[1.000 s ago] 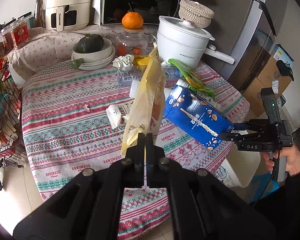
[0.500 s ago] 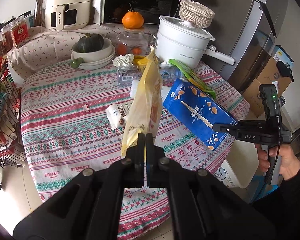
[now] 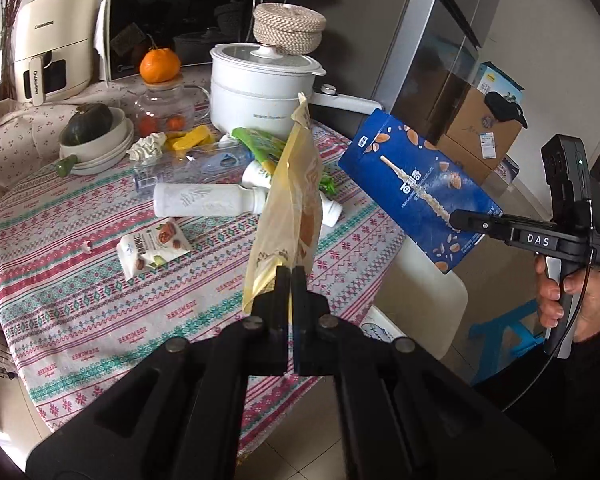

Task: Collect trash
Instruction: 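Carry the bag and box over the white bin and open both grippers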

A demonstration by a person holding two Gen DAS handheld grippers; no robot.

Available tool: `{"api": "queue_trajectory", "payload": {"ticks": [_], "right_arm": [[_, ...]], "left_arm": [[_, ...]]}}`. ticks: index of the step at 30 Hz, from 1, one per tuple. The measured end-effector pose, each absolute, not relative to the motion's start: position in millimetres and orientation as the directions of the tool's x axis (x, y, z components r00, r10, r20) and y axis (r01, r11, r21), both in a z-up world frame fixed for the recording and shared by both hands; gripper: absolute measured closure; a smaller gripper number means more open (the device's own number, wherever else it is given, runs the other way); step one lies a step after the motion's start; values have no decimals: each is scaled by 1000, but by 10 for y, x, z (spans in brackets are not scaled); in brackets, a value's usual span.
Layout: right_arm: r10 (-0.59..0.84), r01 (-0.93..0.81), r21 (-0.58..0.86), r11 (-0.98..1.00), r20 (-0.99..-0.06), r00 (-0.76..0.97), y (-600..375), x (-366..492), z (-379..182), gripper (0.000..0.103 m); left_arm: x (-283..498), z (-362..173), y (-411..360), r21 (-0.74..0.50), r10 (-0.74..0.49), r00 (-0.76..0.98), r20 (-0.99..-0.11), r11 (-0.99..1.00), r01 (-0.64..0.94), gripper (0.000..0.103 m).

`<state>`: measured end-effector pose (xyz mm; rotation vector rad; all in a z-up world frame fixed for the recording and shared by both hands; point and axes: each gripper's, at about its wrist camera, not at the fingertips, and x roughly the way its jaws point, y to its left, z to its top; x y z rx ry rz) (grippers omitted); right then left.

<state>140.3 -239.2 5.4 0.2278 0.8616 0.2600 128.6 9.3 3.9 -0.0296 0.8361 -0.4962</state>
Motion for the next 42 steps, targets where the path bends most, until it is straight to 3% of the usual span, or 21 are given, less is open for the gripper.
{"api": "queue_trajectory", "payload": {"ticks": [12,27,32,36,38,42], "right_arm": [[116,182,265,947,-811,573,-3607,793,-451,80],[66,294,229,928,-877,476,-4058,607,-801,80],[68,294,223,930,-887,458,-4038,619,-840,80],[72,290,218,932,-895,440,-4001,664,-885,80],[78,288,216,933,-902,424,-3976,694,-925,80],[95,291,217,932,-920,380,-3919,789,-1041,79]], "left_arm": [[1059,-375,-1444,-164,-506,368,-780,733,661,102],[1172,-1070,-2182,-140,-430,266,-863,708,692,98],[1172,-991,-2115,-130,-431,287,-856,716,686,65],[1236,-895,-1967,-130,-426,312,-849,741,658,48],[1252,-828,-1852,-125,-420,334,-844,760,638,34],[1298,-711,-1585,-103,-389,385,-837,803,587,21]]}}
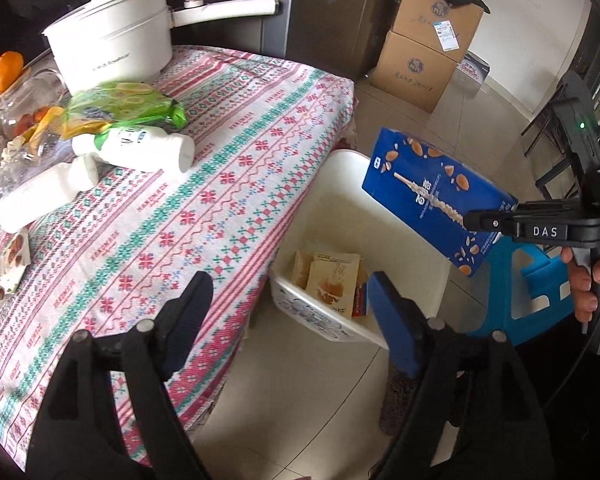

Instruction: Collect trash

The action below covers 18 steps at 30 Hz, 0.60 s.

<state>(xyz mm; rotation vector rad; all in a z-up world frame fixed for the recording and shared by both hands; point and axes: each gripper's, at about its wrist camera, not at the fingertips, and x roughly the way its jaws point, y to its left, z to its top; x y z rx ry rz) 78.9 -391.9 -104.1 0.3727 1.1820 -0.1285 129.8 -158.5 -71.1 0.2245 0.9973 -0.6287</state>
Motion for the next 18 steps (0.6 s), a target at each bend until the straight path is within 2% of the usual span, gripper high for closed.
{"api": "queue_trajectory", "payload": {"ticks": [8,18], "right_arm": [[113,300,204,932,-949,293,-3777,1046,-1280,79],[85,317,159,935,-968,234,-3687,1235,-1449,75]], "left_arm": [[1421,-599,-1057,-76,-319,446,-836,873,481,12],[1490,-521,-508,-68,-268,492,-828,920,386,8]]}}
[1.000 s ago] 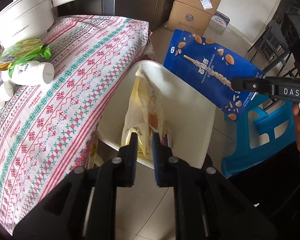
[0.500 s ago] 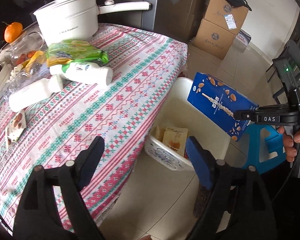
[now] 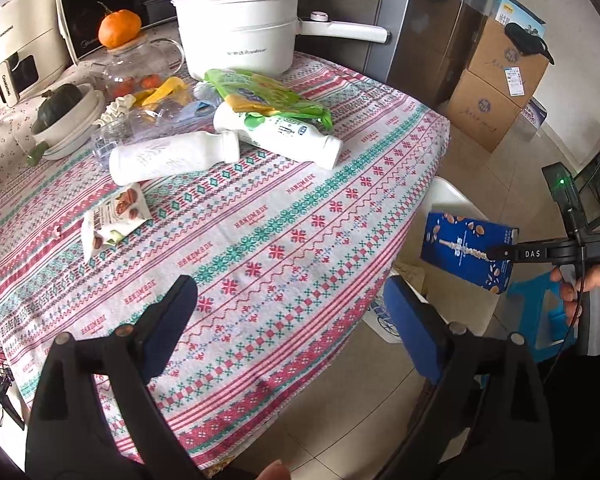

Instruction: Collect trash

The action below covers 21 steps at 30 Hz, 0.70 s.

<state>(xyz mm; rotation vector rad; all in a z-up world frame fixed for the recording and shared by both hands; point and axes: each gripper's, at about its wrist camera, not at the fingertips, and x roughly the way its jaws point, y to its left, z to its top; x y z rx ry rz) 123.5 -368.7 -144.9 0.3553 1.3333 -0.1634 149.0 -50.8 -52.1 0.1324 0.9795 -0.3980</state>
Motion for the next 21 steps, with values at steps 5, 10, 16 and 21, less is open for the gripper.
{"api": "queue_trajectory", "payload": {"ticks": [5,10,16,21], "right_arm": [[72,311,160,937,-959,276,-3650,1236,-1311,45],[56,262,150,953,-940,335,-3487,1274,-1068,41],[60,188,152,970,-905,421,-3198,1350,-733,34],[88,119,160,980,-883,461,-2904,1477,-561,30]], "left_arm": [[1526,-487,-280,-75,-250,504,-827,937,342,7],[1577,-443,-31,-88,-235,518,-823,952,292,7],[1693,-357,367,-128,-217,541,-813,972,198,7],[1899,-419,774,-198,-207,523,-827,977,73,7]]}}
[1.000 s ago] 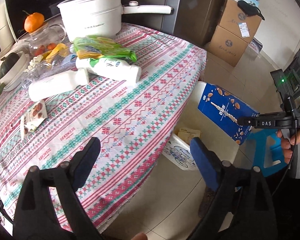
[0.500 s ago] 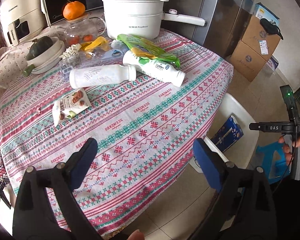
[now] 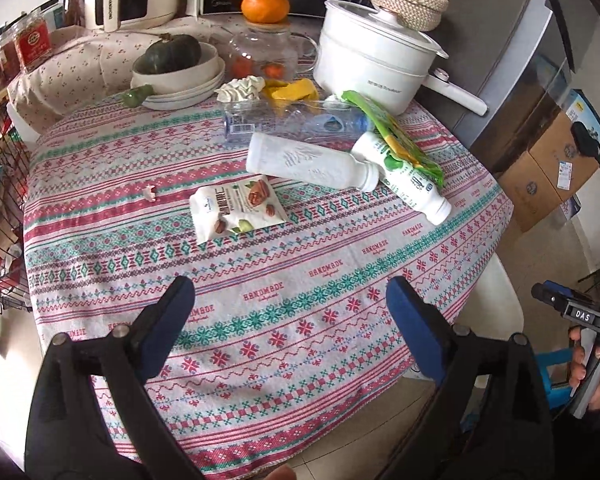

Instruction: Collect trash

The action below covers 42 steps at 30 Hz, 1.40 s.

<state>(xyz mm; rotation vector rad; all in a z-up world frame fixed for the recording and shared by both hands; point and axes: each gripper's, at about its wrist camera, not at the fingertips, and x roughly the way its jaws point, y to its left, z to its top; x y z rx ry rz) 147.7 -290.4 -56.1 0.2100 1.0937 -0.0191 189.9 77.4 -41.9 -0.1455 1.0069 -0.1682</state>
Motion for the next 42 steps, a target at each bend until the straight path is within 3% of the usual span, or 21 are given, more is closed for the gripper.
{"api": "queue_trajectory", "payload": {"ticks": [12,15,22,24,25,32,35,42], "right_arm": [[113,33,143,989,-884,454,-2486,1890,-514,28],[105,29,132,991,-887,449,-2455,1974,-529,28],[82,24,104,994,-892,444,-2366,2151,-559,28],[87,23,108,994,-891,445,-2347,2186,-555,28],[90,21,111,994,-891,445,-2338,2200,-554,28],[88,15,106,994,-894,439,-2279,2229,-580,28],[83,27,106,994,-894,440,-2287,2229,-582,28],[104,12,122,992,-888,449,-2261,2361,-584,28]], "left_arm": [[2618,-947,996,-199,-159,464,-871,979,-40,7],[2792,-1086,976,-189,-140,454,-880,980,-62,11],[3029,-1416,1018,-211,-128,396,-909,962,-172,38],[3041,-1410,998,-196,-109,410,-906,965,-175,48],[3043,-1407,988,-180,-92,416,-905,967,-178,59],[3060,-1379,920,-143,-70,422,-904,979,-144,86],[2957,-1280,932,-151,-84,422,-902,981,-126,93],[2592,-851,903,-187,-143,470,-871,981,-48,95]]}}
